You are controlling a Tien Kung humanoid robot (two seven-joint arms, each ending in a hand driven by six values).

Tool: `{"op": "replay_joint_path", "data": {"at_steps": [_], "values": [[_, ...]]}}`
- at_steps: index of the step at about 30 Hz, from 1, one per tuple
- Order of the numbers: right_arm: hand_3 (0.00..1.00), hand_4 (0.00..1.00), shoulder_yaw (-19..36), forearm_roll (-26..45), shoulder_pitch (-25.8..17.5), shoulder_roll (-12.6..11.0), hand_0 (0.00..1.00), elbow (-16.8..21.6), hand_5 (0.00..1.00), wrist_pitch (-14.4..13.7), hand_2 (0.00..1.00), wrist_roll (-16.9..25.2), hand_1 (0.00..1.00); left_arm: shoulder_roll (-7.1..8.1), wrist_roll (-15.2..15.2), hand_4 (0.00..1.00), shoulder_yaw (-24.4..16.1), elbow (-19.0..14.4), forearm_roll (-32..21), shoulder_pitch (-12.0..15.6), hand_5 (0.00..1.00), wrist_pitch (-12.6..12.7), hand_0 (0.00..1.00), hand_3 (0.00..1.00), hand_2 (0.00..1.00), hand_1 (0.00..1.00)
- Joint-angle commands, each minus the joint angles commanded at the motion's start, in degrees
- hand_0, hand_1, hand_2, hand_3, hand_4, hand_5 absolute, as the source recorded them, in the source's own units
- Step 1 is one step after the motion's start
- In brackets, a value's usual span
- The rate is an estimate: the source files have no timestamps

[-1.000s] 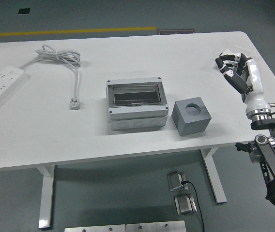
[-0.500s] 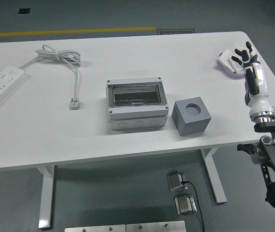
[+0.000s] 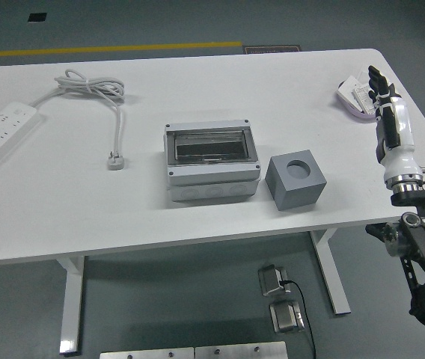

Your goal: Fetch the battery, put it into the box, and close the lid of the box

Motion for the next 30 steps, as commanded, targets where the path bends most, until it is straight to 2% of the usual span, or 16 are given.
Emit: {"op": "replay_joint_path", "data": {"at_steps": [10, 18, 30], "values": [[0.998, 0.998, -0.34, 0.38, -1.07, -0.30, 0.998, 0.97, 0.998, -0.28, 0.998, -0.42, 0.998, 0.84, -1.08, 0.718, -1.67, 0.00, 0.48, -0.24, 0.224, 0.02, 0.637, 0.657, 0.682, 0.669], [0.998, 0.998, 0.25, 0.68, -2.72, -0.37, 0.998, 1.03, 0.998, -0.04, 0.998, -0.96, 0.998, 1.15, -3.09, 0.718, -1.18, 0.00, 0.42, -0.41, 0.223, -0.22, 0.638, 0.657, 0.680, 0.668], [0.990, 0.998, 0.73, 0.00, -4.73, 0.06, 0.998, 1.21, 0.998, 1.15, 0.980, -1.67, 0.994, 1.58, -3.11, 0.717, -1.23, 0.00, 0.55, -0.51, 0.224, -0.37, 0.636, 0.655, 0.678, 0.665]]}}
